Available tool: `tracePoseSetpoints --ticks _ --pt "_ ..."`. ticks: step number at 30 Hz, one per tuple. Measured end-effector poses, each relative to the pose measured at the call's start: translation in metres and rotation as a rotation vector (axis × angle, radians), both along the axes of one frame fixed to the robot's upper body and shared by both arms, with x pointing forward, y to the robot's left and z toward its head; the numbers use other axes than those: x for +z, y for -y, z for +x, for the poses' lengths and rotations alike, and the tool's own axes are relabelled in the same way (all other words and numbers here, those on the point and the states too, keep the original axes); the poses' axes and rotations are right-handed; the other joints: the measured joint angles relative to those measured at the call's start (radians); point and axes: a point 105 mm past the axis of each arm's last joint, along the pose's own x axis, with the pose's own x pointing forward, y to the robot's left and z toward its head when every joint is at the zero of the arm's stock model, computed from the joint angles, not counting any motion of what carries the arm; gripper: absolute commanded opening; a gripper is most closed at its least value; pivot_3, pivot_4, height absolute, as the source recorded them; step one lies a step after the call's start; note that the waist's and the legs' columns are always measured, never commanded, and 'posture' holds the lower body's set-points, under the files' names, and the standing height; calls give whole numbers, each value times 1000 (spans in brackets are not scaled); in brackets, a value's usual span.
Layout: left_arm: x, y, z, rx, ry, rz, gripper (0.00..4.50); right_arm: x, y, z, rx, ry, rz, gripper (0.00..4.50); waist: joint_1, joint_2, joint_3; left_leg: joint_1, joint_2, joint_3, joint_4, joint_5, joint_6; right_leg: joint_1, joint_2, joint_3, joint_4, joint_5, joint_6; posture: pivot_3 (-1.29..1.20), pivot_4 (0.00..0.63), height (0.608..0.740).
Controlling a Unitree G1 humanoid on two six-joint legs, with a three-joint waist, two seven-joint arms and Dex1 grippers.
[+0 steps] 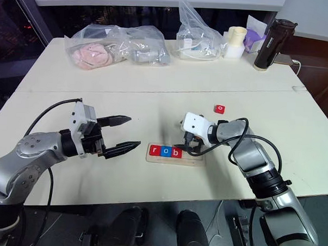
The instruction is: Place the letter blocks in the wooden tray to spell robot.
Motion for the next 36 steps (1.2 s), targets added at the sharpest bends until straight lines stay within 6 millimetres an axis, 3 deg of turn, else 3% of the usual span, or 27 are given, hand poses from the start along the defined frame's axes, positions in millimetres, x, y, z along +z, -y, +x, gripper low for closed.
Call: tracePoseSetpoints --ticks 6,11,13,16,24,29,36 --pt "-1 1 0 1 -3 -4 4500 29 20 20 -179 77 93 4470 5 0 0 0 0 0 0 0 0 0 0 0 0 0 0 0 150 740" --pt "-5 0 -2 5 -20 -11 4500 59 67 56 -657 190 218 4470 0 0 0 0 0 0 -1 1 -1 -1 0 1 1 0 -1 0 150 740" --pt "-6 1 -2 4 -20 -13 4500 61 82 62 -811 180 274 4470 2 0 0 0 0 0 -1 1 -2 -2 0 1 2 1 -1 0 150 740" --pt "-6 2 -2 -3 -19 -14 4500 45 92 65 -1032 91 330 4470 1 0 0 0 0 0 -1 1 -2 -4 -1 1 6 1 -1 0 150 740" --pt "-8 2 -4 -30 -12 -2 4500 17 96 73 -1275 -100 431 4470 -9 1 0 0 -1 1 0 2 -1 -5 1 1 11 1 -1 0 150 740" --pt "-12 0 -5 -23 -22 3 4500 -9 100 80 -1321 -177 425 4470 -22 1 0 0 -1 2 -1 2 -1 -5 2 1 11 1 -1 0 150 740" --pt "-15 0 -6 -11 -30 3 4500 -11 93 96 -1305 -174 456 4470 -29 1 0 3 1 2 -1 3 0 -3 5 2 12 1 -1 0 150 740"
